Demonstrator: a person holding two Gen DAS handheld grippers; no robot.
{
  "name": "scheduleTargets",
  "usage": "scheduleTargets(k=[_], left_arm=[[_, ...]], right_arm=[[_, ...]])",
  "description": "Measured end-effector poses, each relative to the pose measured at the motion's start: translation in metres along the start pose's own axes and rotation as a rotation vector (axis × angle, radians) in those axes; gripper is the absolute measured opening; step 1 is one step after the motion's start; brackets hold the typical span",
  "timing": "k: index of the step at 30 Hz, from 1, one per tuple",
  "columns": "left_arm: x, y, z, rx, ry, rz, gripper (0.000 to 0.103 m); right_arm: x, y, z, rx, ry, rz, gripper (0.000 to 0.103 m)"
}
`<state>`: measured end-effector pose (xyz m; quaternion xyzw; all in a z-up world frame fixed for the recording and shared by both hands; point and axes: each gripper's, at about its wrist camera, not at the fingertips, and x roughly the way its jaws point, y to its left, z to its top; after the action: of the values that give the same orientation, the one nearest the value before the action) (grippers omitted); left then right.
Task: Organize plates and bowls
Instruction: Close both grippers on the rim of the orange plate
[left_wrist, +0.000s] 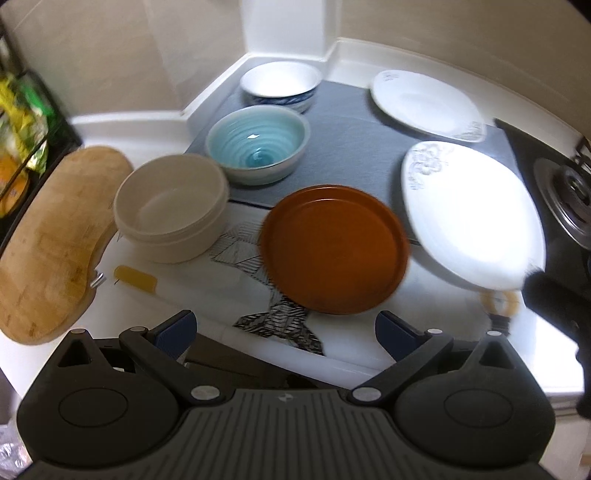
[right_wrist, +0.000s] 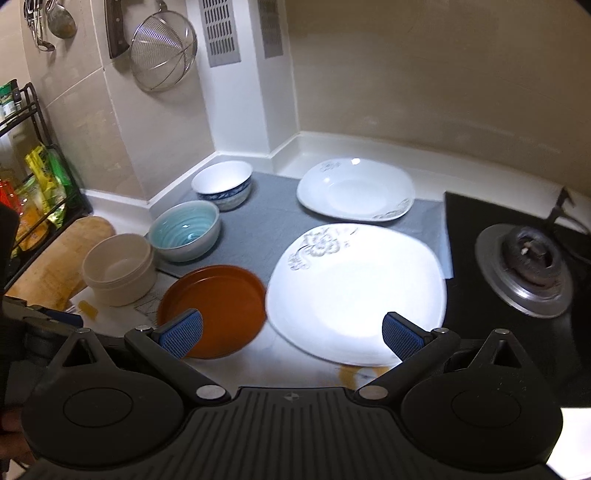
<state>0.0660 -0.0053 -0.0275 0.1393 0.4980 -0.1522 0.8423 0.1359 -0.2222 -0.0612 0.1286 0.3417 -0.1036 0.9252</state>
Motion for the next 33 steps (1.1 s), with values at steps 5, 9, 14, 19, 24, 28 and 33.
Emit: scheduleTargets(k=[5, 9, 14, 19, 24, 28, 33], left_arm=[[0.022, 0.025, 0.006, -0.093, 0.010, 0.015, 0.103], [0.043, 0.046, 0.014, -0.146, 0.045, -0.059, 0.103], [0.068, 0.070, 0.024, -0.278, 0.131, -0.218, 0.103], [0.085, 0.075, 0.030, -0.346, 0.173, -0.275, 0.102], [0.092, 0.075, 0.039, -0.343, 0.182, -0.330, 0.086], [0.104, 0.075, 0.044, -0.371, 0.220, -0.395, 0.073], [0.114, 0.079, 0.047, -0.382, 0.237, -0.437, 0.050]], right_arm=[[0.024, 0.001, -0.004, 0.060, 0.076, 0.094, 0.103], [0.052, -0.005, -0.010, 0.159, 0.154, 0.171, 0.103], [0.085, -0.014, -0.018, 0.303, 0.228, 0.233, 0.103], [0.112, -0.014, -0.024, 0.392, 0.290, 0.214, 0.103], [0.134, -0.014, -0.026, 0.475, 0.335, 0.207, 0.100], [0.143, -0.014, -0.026, 0.508, 0.345, 0.194, 0.099], [0.149, -0.009, -0.022, 0.499, 0.325, 0.190, 0.096]])
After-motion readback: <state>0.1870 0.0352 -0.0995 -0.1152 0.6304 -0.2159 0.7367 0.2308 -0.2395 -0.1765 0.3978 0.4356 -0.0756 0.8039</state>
